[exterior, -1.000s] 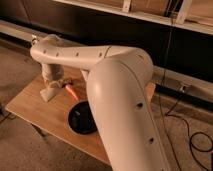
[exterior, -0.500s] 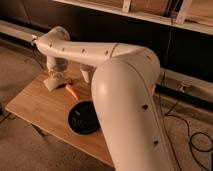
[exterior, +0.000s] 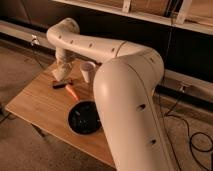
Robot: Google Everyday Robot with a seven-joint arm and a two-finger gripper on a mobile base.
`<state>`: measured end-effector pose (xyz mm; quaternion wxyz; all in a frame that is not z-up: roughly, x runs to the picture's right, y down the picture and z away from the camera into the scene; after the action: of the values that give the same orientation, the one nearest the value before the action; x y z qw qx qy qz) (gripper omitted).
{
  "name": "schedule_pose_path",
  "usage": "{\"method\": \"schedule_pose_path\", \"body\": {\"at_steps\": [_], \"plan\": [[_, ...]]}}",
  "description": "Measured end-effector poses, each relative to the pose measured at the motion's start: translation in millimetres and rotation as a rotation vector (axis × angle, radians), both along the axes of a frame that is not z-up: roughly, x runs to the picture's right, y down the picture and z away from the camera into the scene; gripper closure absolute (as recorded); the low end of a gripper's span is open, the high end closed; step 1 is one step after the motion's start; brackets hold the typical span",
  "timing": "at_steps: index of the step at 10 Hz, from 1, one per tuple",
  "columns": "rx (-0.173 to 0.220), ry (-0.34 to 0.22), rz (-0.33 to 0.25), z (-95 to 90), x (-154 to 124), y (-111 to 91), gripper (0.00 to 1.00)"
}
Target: Place the eraser in the ceramic cup
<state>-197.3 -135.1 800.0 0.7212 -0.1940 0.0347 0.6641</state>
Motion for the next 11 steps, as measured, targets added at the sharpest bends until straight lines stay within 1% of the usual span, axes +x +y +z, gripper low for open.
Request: {"method": "schedule_pose_path", "body": {"at_steps": [2, 4, 5, 7, 9, 10, 11], "plan": [[0.037, 0.024, 0.031, 4.7, 23, -21, 1.00], [0.068, 0.043, 0.042, 9.9, 36, -36, 1.00], [0.084, 0.052, 0.038, 11.4, 39, -41, 1.00], [0.135, 0.082, 0.008, 14.4, 46, -54, 1.00], [0.168, 0.106, -0.018, 20.5, 47, -61, 1.00], [0.177, 0.122, -0.016, 25.0, 52, -63, 1.00], [0.188, 0.147, 0.000, 29.8, 63, -67, 1.00]]}}
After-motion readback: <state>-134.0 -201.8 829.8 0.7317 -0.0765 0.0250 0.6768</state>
